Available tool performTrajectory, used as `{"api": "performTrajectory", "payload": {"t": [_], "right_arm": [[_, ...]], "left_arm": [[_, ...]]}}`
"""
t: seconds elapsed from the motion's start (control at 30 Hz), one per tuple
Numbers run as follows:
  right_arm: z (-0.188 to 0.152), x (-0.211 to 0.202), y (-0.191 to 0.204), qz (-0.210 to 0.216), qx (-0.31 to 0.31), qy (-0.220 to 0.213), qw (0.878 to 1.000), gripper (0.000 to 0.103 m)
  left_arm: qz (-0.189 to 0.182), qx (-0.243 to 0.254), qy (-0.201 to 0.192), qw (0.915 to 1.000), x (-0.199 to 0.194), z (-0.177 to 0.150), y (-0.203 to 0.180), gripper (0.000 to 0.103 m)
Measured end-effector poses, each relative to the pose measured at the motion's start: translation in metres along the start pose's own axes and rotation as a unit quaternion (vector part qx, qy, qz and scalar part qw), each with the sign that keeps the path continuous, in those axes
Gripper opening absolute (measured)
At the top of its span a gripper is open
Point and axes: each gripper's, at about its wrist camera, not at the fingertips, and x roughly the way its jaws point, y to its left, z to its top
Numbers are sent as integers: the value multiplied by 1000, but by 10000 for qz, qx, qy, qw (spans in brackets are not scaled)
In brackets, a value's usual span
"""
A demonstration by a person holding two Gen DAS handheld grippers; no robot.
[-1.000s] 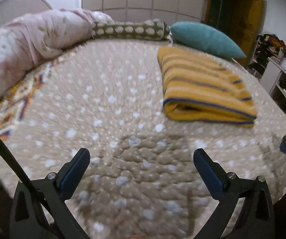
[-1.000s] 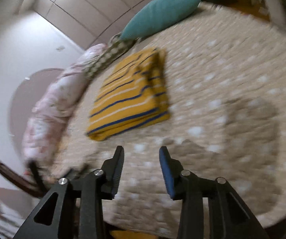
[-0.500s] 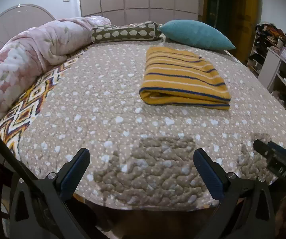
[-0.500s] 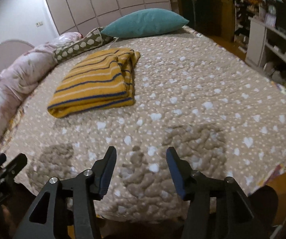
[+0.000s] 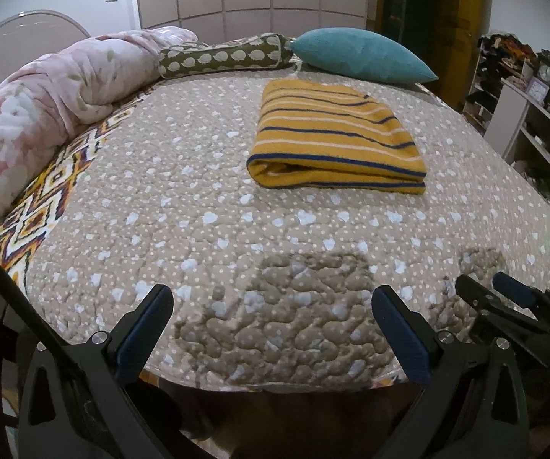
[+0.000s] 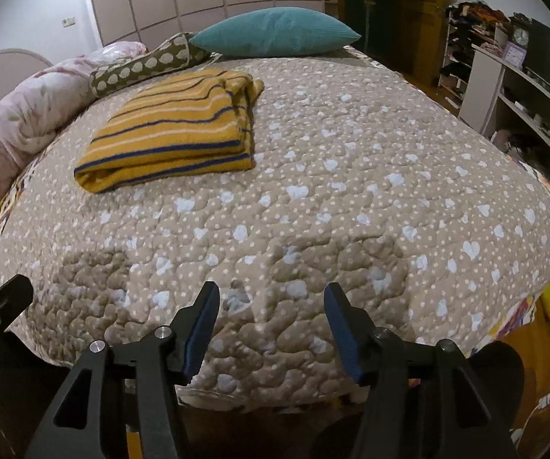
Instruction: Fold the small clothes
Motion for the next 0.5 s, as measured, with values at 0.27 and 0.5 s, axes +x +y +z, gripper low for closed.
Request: {"api": "performTrajectory", "payload": {"t": [0.27,0.5], "right_arm": [[-3,5,13,0,-277,74,9996,64],[-2,9,13,-29,-285,131,9995,65]], "left_arm": [[-49,5,274,9996,12,-3,1,103],[-82,27,324,9994,15,-4,1,103]]}}
